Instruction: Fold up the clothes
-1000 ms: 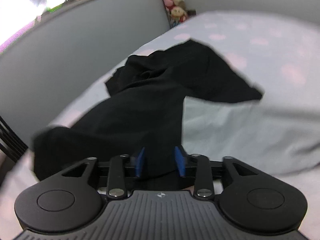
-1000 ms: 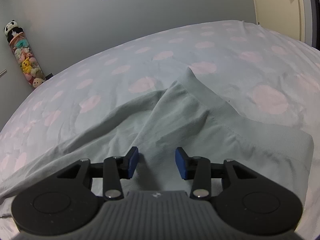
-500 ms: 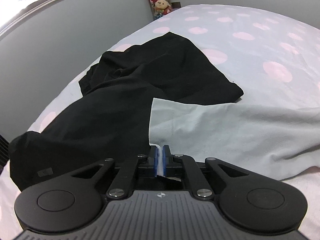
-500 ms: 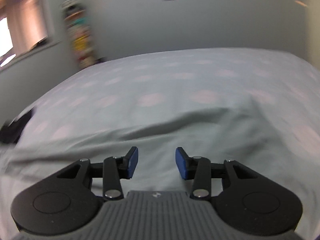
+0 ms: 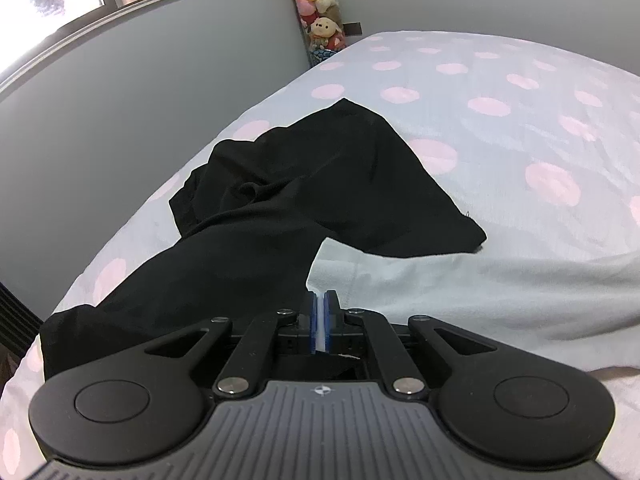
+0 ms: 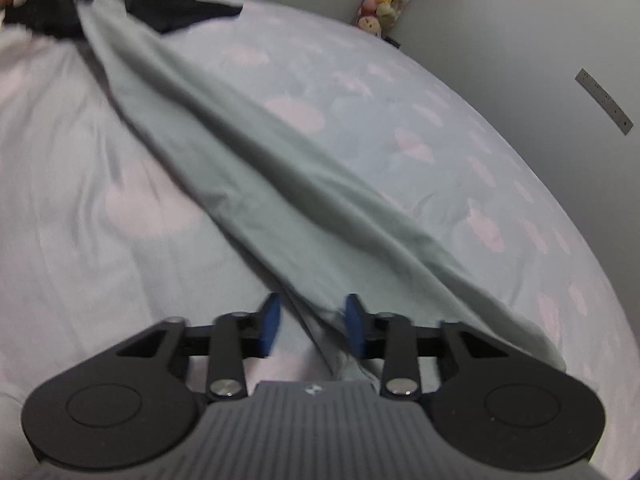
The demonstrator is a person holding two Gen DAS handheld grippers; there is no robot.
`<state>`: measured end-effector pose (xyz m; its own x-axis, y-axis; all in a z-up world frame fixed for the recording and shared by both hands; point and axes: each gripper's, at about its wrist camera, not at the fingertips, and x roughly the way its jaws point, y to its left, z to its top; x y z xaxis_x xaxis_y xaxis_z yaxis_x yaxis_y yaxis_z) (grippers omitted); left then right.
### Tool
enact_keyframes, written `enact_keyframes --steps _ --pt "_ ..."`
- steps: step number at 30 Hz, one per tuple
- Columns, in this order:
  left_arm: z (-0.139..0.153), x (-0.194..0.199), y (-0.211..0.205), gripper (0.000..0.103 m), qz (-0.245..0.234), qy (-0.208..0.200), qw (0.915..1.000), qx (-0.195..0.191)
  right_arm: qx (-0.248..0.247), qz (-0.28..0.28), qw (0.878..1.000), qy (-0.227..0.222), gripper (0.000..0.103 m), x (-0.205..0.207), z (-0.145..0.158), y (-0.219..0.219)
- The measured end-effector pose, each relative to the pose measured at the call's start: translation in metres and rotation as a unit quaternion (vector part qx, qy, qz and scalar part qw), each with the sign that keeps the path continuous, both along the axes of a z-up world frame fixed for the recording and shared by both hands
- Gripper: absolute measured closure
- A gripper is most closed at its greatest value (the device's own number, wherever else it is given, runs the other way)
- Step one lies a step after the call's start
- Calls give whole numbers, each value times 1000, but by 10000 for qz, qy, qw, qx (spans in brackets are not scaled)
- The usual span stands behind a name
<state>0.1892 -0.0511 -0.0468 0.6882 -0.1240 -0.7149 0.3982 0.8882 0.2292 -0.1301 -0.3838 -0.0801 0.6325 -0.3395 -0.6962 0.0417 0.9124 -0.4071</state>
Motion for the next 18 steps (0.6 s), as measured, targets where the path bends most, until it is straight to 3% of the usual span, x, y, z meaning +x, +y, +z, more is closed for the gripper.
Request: enact_keyframes --steps 2,6,9,13,16,18 --pt "5 0 2 101 28 -71 9999 -75 -52 -79 10000 -2 100 -1 -1 -3" --pt "10 2 6 102 66 -70 9999 -114 412 -170 9979 -471 101 -16 30 -10" --pt "-13 4 6 102 39 46 9992 400 531 -22 9984 -192 101 -21 29 -8" --pt "-43 4 9 102 81 260 9978 610 291 193 9986 386 101 -17 1 7" --pt "-48 -3 6 101 -62 82 9966 820 241 257 9982 493 97 -17 4 11" --pt "-43 -6 7 94 -63 73 9962 860 208 300 9977 564 92 -17 6 13"
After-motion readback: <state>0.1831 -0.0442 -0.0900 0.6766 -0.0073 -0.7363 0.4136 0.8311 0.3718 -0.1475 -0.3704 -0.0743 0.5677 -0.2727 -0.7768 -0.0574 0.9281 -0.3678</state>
